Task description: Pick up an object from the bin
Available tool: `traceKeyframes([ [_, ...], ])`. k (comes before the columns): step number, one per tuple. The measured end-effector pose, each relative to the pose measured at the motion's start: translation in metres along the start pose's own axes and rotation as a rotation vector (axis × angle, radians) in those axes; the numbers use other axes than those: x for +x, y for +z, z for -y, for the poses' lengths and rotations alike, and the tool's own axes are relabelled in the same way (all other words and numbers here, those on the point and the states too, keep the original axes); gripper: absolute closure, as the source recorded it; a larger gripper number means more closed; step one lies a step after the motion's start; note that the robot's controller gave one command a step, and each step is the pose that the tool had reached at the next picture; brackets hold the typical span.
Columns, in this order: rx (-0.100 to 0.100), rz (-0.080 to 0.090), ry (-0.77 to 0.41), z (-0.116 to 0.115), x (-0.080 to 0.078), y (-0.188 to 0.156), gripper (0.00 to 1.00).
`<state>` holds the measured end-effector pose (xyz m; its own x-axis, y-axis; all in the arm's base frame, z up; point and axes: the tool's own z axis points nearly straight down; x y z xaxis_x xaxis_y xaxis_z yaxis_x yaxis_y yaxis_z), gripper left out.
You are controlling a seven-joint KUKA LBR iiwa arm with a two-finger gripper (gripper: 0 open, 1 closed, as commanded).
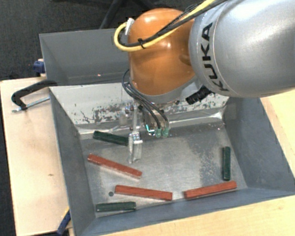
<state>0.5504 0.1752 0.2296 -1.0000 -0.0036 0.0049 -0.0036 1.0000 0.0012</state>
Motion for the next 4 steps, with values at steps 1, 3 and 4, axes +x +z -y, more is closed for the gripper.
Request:
traceKeyframes([
  [1, 0.002, 0.001, -0.371, -0.0251, -0.0029, 0.1611, 0.00],
  [3, 0.000, 0.006, -0.370, -0.0256, -0.0042, 0.1586, 1.00],
  [4, 0.000, 0.006, -0.369, -0.0256, -0.0042, 0.1586, 1.00],
])
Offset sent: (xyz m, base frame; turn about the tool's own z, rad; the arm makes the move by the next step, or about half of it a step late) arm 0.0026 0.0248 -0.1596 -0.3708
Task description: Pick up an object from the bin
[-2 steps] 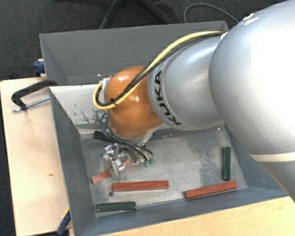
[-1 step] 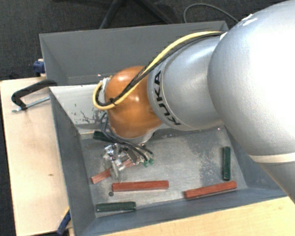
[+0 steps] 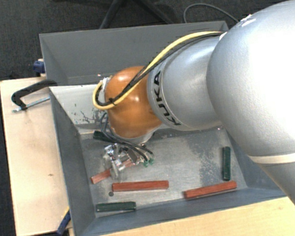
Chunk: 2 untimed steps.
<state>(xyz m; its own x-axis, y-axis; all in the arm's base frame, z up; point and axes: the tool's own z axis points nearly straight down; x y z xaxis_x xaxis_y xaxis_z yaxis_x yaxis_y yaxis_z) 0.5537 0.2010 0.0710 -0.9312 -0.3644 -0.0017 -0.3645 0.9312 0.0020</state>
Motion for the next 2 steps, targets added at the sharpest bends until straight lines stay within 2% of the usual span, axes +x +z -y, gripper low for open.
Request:
traceKeyframes([
  [1, 0.000, 0.000, 0.001, 0.000, 0.000, 0.000, 1.00],
  [2, 0.004, 0.014, 0.036, 0.042, -0.030, -0.137, 1.00],
])
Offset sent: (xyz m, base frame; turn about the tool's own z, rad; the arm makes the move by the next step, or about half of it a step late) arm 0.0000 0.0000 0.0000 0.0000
